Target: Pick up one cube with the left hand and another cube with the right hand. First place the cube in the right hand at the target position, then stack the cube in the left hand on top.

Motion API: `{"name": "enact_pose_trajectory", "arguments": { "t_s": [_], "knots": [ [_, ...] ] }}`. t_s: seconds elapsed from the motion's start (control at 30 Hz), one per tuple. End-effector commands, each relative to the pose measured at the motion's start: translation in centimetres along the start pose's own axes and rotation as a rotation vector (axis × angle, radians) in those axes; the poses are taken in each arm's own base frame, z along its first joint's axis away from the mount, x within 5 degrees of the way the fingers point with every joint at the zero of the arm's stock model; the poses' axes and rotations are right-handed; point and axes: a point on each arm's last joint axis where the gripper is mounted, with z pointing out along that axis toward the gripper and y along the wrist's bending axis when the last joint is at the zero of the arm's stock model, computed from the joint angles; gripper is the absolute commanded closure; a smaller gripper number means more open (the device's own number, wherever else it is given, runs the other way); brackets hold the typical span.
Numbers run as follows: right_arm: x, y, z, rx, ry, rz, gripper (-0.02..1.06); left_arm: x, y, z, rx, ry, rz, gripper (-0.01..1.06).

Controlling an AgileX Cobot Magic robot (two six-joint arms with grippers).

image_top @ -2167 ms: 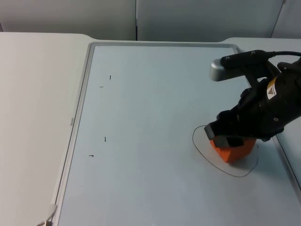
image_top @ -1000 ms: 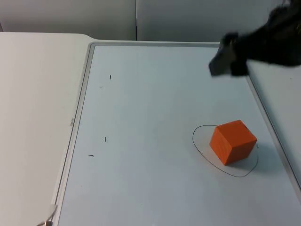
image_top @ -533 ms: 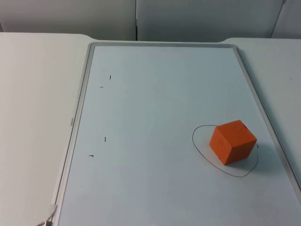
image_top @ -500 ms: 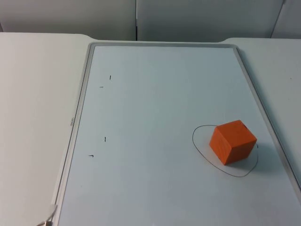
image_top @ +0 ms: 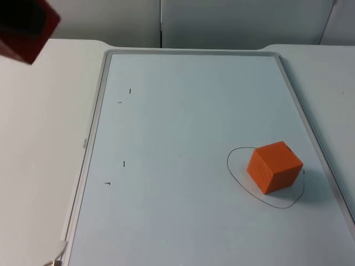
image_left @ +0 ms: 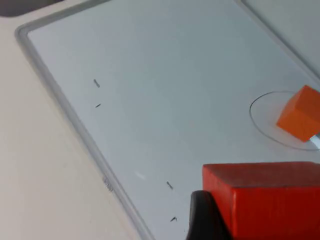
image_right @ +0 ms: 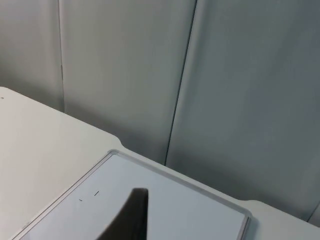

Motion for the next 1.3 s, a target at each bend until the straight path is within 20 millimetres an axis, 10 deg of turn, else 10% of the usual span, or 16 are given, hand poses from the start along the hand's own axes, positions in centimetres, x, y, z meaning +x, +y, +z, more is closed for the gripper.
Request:
{"name": "enact_pose_trajectory", "arguments": {
  "t_s": [0.0, 0.33, 0.73, 1.27],
  "knots": [
    [0.0, 0.0, -0.1, 0.002, -0.005, -0.013, 0.06, -1.4, -0.5, 0.8, 0.033, -0.024, 0.017, 0.97],
    [0.0, 0.0, -0.1, 0.001, 0.001, -0.014, 0.06, -6.4, -7.0, 10.0, 0.232, 0.084, 0.208, 0.97],
    [0.3, 0.0, -0.1, -0.002, 0.03, -0.013, 0.06, -7.2, -11.4, 23.3, 0.292, 0.299, 0.302, 0.97],
    [0.6, 0.1, -0.1, -0.008, 0.063, -0.006, 0.06, -5.1, -15.5, 29.7, 0.284, 0.468, 0.531, 0.97]
  ]
}}
